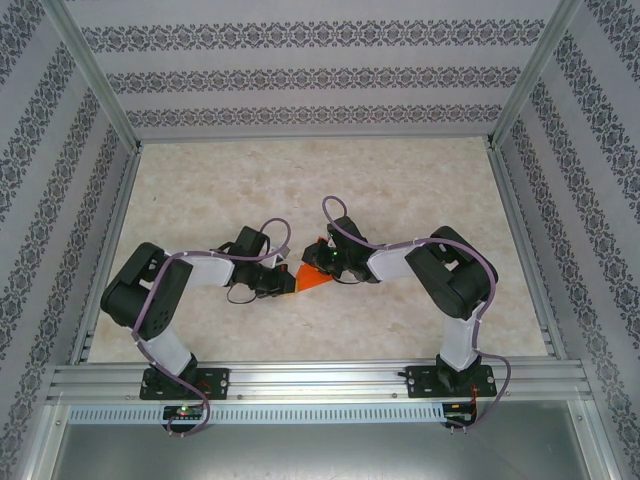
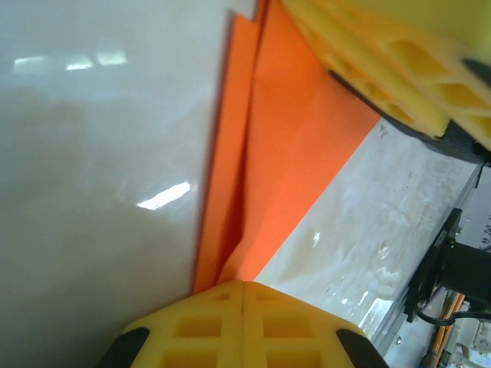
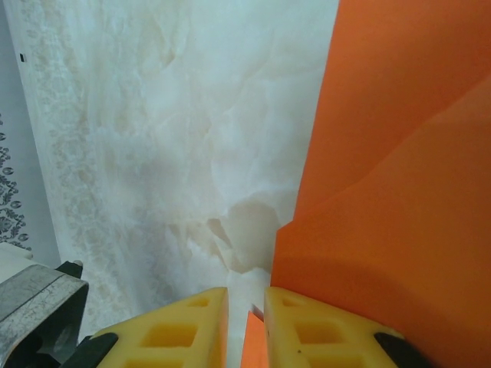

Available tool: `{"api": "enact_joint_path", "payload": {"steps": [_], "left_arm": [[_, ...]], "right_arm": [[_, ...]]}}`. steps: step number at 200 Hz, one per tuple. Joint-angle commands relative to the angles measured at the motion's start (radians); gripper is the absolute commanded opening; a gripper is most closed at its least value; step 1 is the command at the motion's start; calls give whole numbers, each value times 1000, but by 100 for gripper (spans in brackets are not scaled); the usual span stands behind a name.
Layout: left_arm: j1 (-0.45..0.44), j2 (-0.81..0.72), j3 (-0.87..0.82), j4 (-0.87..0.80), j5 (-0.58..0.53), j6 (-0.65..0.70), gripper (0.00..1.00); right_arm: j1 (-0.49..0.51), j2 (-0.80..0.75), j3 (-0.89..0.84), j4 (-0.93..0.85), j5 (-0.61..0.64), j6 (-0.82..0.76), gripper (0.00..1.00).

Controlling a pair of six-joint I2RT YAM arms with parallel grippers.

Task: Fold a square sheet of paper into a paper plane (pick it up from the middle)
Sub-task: Fourth fold the wing at the center of the table.

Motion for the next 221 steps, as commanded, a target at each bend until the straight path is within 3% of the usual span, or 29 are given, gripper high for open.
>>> {"api": "enact_joint_path", "payload": {"steps": [1,63,124,170,221], "left_arm": [[23,-43,-28,-118,-74,9,5],[25,-202,-8,-59,19,-92,12],[-16,-7,97,59,114,-120,17],[-23,76,100,116,55,-117,18],[-21,110,57,-18,-121,-67,11]], "right_arm": [[6,68,-28,-156,72,-30,21],[7,72,-24,-149,73,-25,20],[7,74,-23,-138,72,-13,21],[8,71,-27,-136,67,-10,21],[9,68,-28,-142,67,-14,21]]}}
